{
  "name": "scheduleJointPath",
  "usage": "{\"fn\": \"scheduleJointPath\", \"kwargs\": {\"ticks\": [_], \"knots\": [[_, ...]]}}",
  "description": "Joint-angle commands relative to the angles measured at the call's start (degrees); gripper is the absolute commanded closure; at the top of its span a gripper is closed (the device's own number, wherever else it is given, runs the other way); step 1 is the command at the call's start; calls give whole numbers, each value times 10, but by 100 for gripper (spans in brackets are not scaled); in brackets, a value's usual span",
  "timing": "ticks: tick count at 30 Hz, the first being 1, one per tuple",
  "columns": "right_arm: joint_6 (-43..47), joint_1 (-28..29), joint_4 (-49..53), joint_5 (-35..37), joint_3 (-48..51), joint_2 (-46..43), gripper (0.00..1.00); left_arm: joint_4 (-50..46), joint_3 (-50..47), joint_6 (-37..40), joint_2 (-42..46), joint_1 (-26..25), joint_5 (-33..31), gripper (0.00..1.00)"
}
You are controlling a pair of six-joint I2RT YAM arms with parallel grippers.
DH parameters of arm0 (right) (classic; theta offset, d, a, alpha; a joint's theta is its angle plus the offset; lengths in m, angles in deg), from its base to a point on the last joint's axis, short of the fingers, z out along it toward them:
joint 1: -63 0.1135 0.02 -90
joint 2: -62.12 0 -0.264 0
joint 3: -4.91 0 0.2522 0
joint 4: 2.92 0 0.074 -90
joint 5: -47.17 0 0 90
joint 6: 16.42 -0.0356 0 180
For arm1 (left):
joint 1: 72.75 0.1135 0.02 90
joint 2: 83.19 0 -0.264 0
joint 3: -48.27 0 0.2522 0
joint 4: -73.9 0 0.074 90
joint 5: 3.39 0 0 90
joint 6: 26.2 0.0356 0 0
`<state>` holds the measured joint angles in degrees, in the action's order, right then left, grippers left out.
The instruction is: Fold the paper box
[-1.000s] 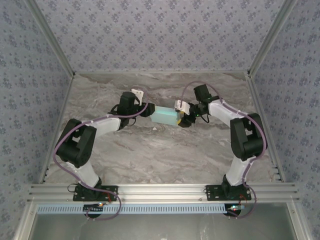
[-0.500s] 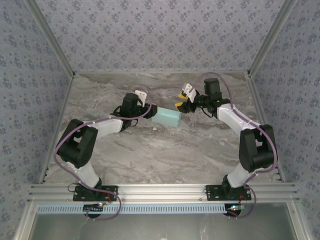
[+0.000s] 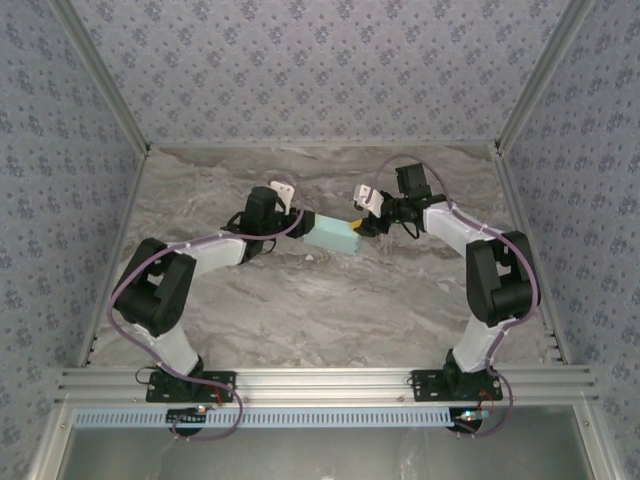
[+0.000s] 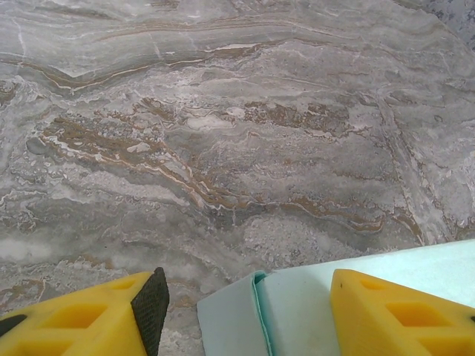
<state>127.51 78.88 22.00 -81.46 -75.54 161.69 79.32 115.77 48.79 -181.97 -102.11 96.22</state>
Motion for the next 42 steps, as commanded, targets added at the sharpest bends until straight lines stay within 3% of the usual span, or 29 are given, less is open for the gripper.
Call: {"fn": "scheduleJointPath", "kwargs": {"ticks": [1, 9, 14, 21, 23, 26, 32, 42], "knots": [[54, 14, 56, 16, -5, -42, 44, -101, -16, 20, -34, 1, -21, 39], [39, 41, 30, 29, -10, -14, 43, -95, -14, 15, -42, 1, -11, 39], [108, 31, 143, 121, -50, 37, 44, -103, -14, 14, -39, 2, -4, 39], [-14, 18, 123, -52, -101, -30, 42, -125, -8, 30, -36, 0, -4, 39], [-52, 19, 84, -69, -109, -38, 41, -122, -11, 26, -37, -1, -2, 39], [-45, 17, 71, -50, -123, -16, 40, -119, -13, 21, -39, 0, -1, 39], [72, 17, 185, 15, -137, 62, 41, -114, -18, 16, -42, 1, 1, 39], [54, -7, 219, 36, -129, 90, 41, -97, 0, -5, -37, 15, 59, 39]]}}
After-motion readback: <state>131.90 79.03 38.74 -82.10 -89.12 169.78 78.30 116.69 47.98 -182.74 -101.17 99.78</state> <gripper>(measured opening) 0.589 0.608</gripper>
